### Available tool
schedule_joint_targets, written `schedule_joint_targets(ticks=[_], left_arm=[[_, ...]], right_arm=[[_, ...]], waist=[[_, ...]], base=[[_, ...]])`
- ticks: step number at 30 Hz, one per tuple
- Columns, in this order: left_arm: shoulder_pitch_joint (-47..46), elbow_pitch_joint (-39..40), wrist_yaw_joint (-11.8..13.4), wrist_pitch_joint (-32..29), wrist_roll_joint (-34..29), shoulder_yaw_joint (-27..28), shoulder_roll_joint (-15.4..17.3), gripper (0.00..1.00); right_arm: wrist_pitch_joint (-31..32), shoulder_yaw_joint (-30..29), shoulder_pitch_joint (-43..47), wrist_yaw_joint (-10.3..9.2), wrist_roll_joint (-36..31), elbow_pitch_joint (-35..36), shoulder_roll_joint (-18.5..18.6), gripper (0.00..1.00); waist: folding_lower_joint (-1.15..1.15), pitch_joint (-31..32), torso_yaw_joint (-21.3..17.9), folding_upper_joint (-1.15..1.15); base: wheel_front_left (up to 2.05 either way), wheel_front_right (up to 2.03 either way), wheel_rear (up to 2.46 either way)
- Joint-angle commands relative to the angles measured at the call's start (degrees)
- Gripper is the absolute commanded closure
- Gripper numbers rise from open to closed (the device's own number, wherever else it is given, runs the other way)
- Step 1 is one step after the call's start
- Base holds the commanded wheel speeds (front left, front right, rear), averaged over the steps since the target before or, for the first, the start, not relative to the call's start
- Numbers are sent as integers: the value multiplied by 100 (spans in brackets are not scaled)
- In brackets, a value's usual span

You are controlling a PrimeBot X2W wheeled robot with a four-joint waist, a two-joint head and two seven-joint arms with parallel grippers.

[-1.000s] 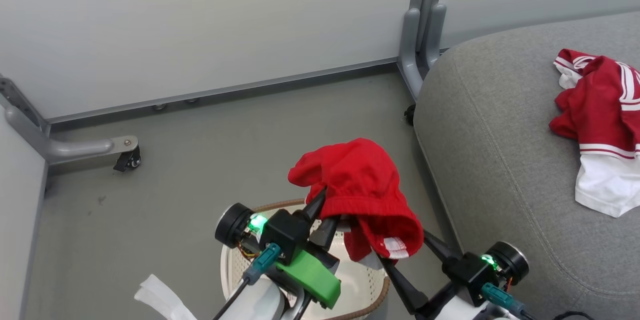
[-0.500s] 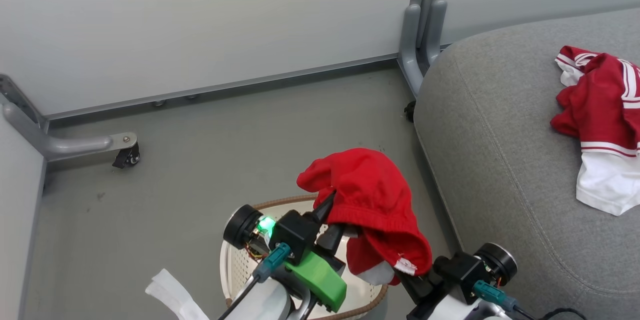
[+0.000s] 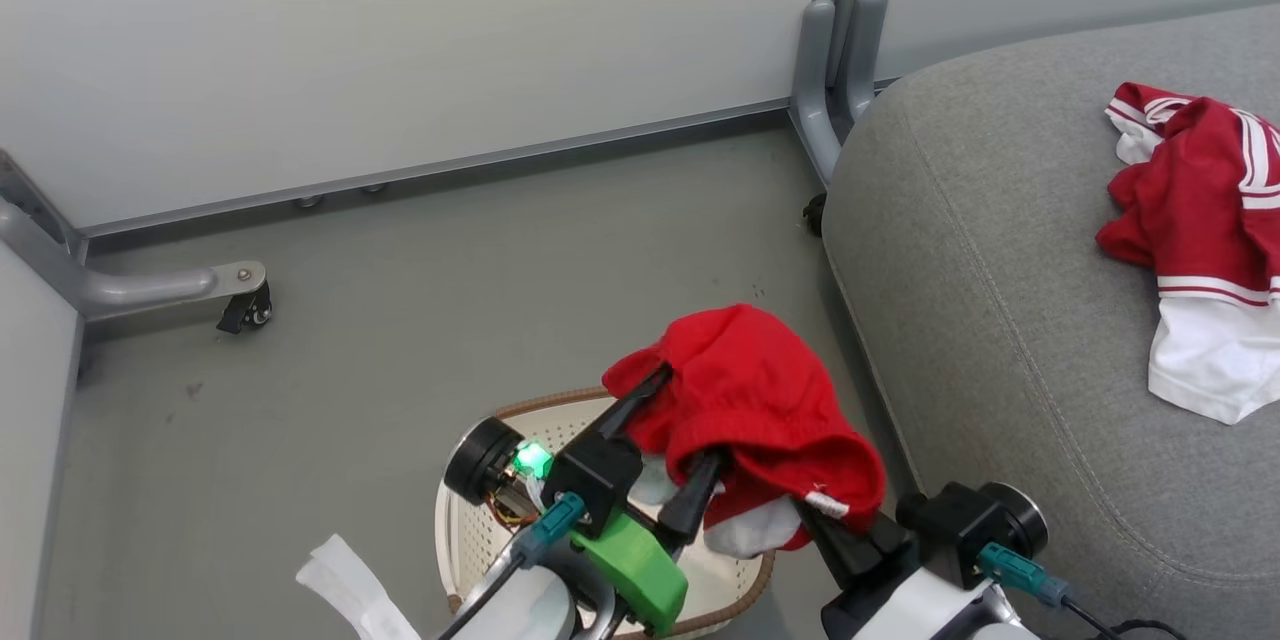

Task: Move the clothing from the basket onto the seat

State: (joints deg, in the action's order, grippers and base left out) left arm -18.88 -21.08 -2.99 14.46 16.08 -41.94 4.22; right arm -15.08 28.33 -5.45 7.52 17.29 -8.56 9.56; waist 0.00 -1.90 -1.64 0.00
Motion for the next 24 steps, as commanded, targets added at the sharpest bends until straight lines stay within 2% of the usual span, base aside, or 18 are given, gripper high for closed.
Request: schedule_joint_targets(ticks=[1, 16, 24], left_arm=[[-94, -30, -58, -38, -25, -41, 53, 0], [-113, -1, 18, -18, 83, -50, 109, 0], [-100, 116, 162, 43, -54, 19, 219, 0]], right_arm=[[-14, -20, 39, -6, 47, 55, 5, 100], [-14, -72, -1, -6, -14, 128, 34, 100], [-14, -278, 23, -6, -132, 285, 85, 100]], waist=[[0, -10, 4, 0], [0, -30, -2, 0], [0, -78, -151, 0]], base=[[0, 0, 0], [0, 0, 0], [0, 0, 0]])
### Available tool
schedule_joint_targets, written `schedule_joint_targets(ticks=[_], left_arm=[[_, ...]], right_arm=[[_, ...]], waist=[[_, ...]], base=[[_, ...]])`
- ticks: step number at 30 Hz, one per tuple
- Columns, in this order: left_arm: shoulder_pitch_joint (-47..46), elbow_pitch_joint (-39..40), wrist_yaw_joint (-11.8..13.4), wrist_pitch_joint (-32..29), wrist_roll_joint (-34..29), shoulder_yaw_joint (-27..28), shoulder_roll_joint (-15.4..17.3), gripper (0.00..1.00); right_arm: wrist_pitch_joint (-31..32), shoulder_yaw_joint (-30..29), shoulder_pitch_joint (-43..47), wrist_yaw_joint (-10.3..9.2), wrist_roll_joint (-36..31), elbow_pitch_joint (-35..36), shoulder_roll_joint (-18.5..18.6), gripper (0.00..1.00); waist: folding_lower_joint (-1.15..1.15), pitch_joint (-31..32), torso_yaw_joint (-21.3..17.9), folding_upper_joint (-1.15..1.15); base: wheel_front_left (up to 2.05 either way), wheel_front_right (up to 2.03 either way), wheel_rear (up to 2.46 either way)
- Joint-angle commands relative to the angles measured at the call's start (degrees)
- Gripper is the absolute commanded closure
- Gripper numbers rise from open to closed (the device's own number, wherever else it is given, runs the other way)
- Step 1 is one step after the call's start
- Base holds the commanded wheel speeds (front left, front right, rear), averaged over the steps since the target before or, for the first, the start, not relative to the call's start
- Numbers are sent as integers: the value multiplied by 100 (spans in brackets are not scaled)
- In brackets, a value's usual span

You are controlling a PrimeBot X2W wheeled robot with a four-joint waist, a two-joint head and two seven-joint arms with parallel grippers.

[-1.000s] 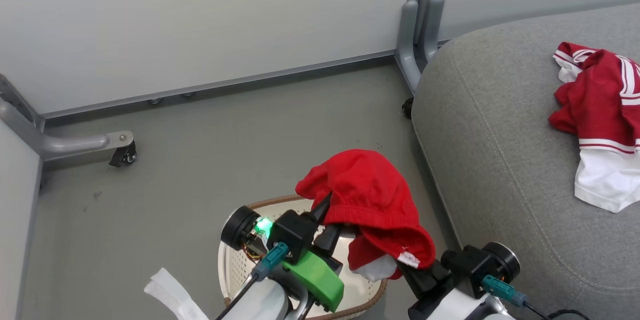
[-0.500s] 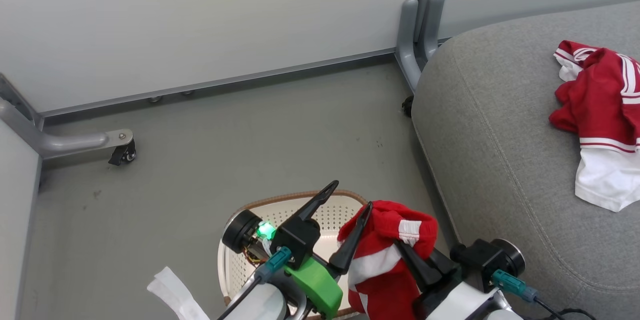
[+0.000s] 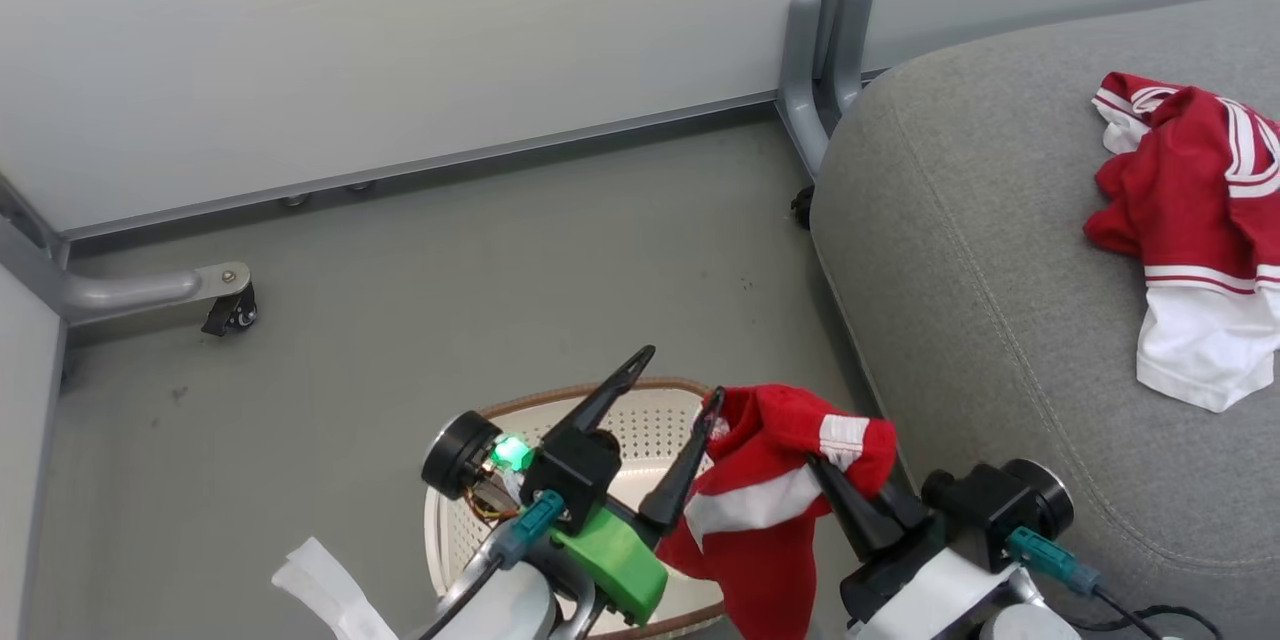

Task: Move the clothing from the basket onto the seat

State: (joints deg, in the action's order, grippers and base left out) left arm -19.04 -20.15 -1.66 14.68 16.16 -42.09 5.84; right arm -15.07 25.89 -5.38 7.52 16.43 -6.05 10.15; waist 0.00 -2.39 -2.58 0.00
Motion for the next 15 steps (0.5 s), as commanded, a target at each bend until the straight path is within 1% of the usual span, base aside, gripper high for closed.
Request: schedule_joint_targets(ticks=[1, 3, 8, 15], left_arm=[[-64, 50, 55, 33, -86, 53, 84, 0], [-3, 149, 108, 52, -92, 126, 117, 0], [183, 629, -56, 50, -115, 356, 300, 0], [347, 1132, -130, 44, -439, 638, 638, 0]], right_arm=[[-15, -72, 17, -6, -55, 79, 32, 100], [-15, -171, 20, -6, -111, 214, 40, 100], [-15, -474, -43, -6, -247, 657, 31, 100], [-16, -948, -159, -6, -410, 1339, -107, 100]], waist=[[0, -47, -105, 0], [0, -109, -213, 0], [0, -380, -593, 0], [0, -894, -1261, 0]], base=[[0, 0, 0], [0, 0, 0], [0, 0, 0], [0, 0, 0]])
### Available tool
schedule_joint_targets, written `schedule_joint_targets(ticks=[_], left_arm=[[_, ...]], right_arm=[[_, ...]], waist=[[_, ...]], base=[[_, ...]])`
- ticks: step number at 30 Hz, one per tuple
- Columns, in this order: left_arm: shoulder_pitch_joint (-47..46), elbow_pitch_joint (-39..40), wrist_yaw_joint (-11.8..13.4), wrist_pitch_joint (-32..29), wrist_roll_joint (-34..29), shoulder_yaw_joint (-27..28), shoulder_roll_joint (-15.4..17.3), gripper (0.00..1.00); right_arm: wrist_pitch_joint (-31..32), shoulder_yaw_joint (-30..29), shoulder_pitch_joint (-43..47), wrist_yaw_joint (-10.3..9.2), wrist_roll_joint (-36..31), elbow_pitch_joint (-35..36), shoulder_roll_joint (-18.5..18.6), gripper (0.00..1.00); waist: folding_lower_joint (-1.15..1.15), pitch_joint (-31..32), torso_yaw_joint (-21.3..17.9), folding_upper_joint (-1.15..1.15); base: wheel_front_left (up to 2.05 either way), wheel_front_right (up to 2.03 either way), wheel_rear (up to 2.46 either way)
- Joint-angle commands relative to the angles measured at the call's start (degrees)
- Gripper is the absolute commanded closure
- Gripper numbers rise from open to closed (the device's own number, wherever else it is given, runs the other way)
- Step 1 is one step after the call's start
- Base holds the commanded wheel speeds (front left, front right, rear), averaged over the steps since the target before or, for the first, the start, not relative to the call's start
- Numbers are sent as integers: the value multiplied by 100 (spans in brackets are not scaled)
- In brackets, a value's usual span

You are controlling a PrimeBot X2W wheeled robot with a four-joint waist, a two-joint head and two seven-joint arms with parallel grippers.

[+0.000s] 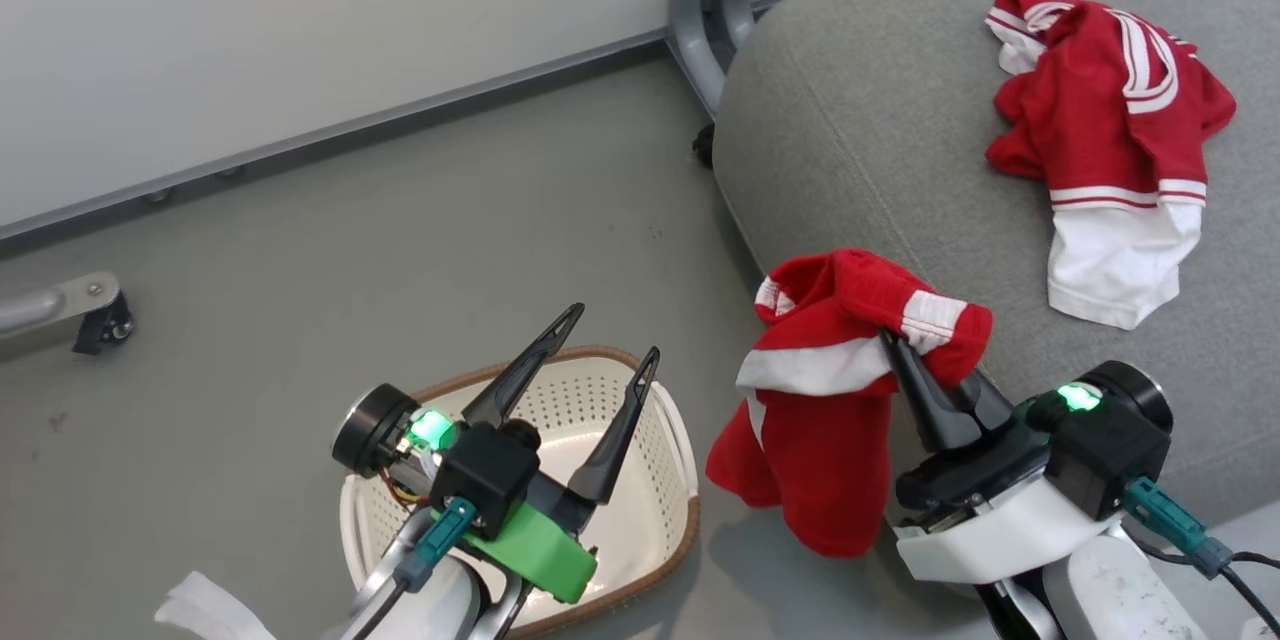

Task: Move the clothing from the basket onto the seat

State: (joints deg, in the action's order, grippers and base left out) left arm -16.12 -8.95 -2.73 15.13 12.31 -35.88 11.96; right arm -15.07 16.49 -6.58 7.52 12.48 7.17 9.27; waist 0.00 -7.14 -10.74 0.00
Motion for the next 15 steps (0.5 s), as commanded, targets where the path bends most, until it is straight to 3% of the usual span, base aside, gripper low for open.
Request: schedule_joint_targets(ticks=[1, 15], left_arm=[[77, 93, -22, 0, -108, 68, 77, 0], [200, 274, -262, 1, -444, 242, 493, 0]], right_arm=[[-15, -56, -49, -6, -47, 118, -51, 100], [-15, -622, 359, -6, -135, 606, -504, 100]], waist=[[0, -512, -569, 0], [0, -1111, -1881, 0]], base=[[0, 0, 0], [0, 0, 0]])
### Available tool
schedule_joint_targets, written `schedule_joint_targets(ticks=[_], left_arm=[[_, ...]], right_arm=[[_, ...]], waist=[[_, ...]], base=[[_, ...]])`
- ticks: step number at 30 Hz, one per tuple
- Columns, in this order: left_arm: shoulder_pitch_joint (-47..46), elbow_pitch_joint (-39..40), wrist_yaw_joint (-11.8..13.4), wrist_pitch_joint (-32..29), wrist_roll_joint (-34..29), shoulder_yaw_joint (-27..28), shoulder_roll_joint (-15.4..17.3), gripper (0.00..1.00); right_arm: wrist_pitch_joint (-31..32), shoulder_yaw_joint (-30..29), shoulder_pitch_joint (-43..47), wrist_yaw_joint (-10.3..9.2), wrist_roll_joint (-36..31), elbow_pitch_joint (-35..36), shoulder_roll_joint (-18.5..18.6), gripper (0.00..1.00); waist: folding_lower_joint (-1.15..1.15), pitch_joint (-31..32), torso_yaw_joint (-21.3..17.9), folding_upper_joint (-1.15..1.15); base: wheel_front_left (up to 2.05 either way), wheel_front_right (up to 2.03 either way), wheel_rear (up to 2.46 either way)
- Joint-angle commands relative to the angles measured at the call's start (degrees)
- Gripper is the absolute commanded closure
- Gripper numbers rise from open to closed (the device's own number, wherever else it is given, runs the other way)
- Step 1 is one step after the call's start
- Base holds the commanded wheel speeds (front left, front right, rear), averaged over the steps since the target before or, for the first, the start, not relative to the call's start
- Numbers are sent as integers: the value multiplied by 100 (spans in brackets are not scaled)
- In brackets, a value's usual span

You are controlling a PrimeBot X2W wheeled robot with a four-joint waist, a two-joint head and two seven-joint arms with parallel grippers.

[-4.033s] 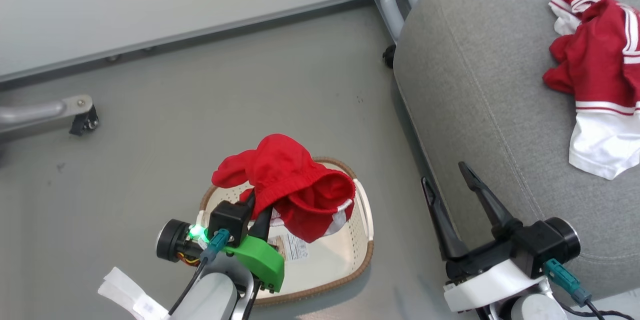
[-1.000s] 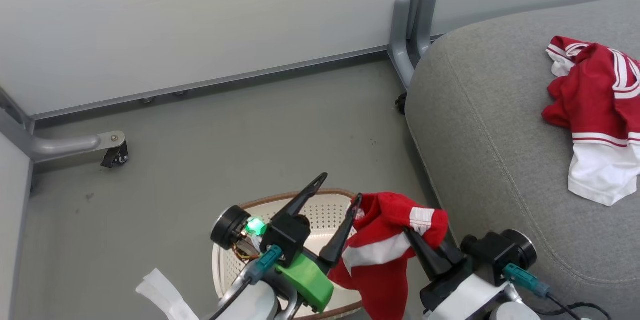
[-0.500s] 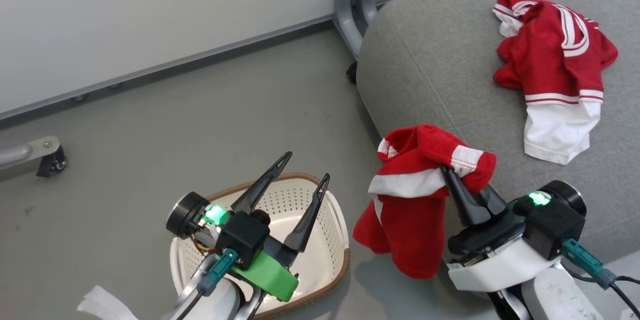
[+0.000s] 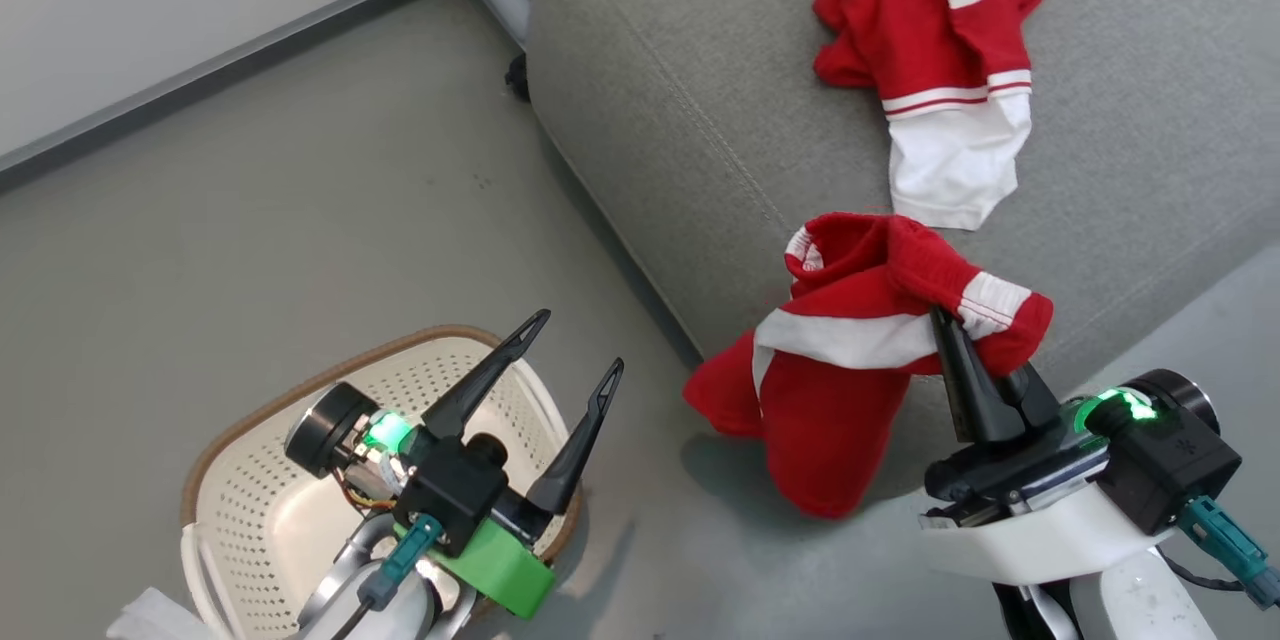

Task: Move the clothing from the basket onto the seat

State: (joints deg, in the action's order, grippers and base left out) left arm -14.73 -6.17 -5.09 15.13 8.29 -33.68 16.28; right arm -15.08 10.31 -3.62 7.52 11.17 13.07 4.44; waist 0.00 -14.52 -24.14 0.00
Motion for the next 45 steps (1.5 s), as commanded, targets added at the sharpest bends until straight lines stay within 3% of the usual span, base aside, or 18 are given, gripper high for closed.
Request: schedule_joint_targets(ticks=[1, 4, 15, 21, 25, 35, 41, 45], left_arm=[[64, -24, -43, 1, -47, 3, 83, 0], [71, 3, -87, 1, -53, -44, 84, 0], [-124, -47, -184, 1, 81, -190, 2, 0], [-68, -164, -203, -3, 265, -187, 26, 0], [-259, -124, -209, -22, 226, -228, 78, 0], [-814, 260, -196, -335, 189, -233, 137, 0], [-1156, 483, -185, -348, 80, -298, 96, 0], [-1295, 501, -182, -378, 34, -372, 86, 0]], right_arm=[[-14, -29, 121, -6, 4, -16, -67, 100], [-14, -75, 212, -6, -13, -18, -105, 100], [-14, -868, 181, -7, -91, 485, -136, 100], [-14, -1406, -641, -6, -104, 824, 406, 100], [-14, -1812, -1474, -6, -76, 628, 882, 100], [-12, -2466, -3532, -6, 99, -804, 1929, 100], [-13, -2587, -4448, -6, 115, -2092, 2161, 100], [-13, -2568, -4801, -6, 29, -2882, 2032, 100]], waist=[[0, -398, -681, 0], [0, -423, -850, 0], [0, -569, -879, 0], [0, -755, -864, 0], [0, -1052, -665, 0], [0, -2142, 239, 0], [0, -2645, 741, 0], [0, -2879, 978, 0]], base=[[0, 0, 0], [0, 0, 0], [0, 0, 0], [0, 0, 0], [0, 0, 0], [0, 0, 0], [0, 0, 0], [0, 0, 0]])
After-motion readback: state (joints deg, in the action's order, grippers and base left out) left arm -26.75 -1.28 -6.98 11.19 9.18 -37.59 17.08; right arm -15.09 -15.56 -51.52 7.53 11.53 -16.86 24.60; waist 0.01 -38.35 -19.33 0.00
